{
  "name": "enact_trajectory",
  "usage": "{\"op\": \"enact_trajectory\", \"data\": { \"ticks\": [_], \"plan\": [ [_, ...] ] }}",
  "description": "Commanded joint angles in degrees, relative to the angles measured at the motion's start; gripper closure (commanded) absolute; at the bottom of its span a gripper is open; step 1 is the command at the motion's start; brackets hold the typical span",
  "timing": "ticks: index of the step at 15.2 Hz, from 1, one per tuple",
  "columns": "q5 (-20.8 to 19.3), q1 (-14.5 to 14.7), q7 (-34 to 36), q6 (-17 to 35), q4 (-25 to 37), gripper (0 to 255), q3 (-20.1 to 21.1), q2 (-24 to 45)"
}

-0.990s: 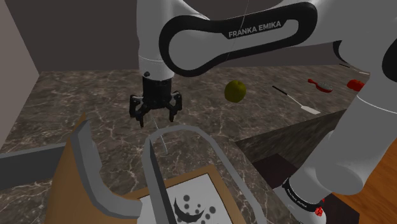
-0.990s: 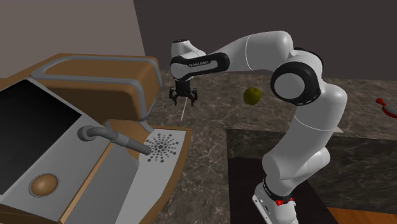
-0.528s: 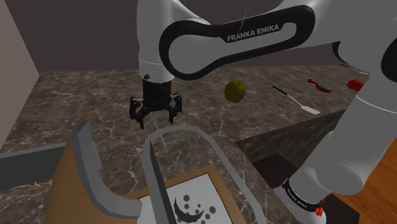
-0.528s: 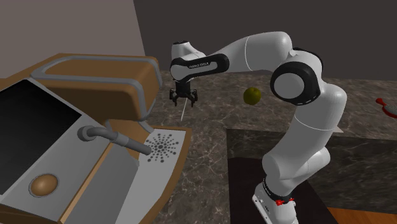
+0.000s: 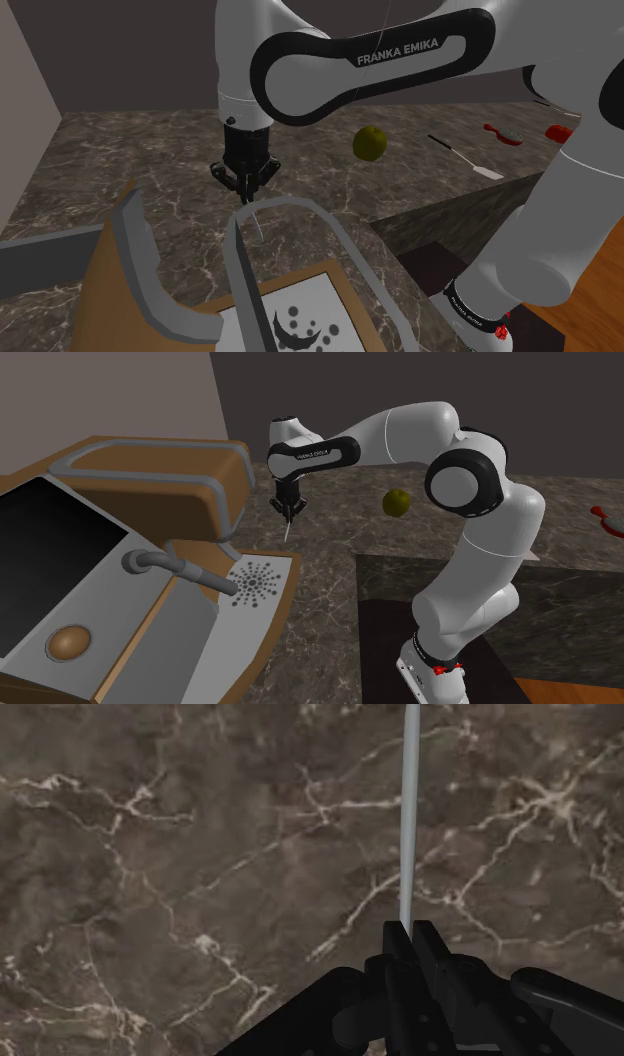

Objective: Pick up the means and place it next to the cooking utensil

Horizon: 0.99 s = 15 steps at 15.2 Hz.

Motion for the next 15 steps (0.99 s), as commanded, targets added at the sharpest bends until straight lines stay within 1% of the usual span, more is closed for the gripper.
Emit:
{"op": "enact_trajectory", "data": {
  "ticks": [1, 3, 15],
  "plan": [
    [0.00, 0.00, 0.00, 0.00, 0.00, 255, 0.00, 0.00],
    [0.00, 0.00, 0.00, 0.00, 0.00, 255, 0.00, 0.00],
    [0.91, -0.12, -0.36, -8.93, 7.74, 255, 0.13, -1.45]
  ]
}}
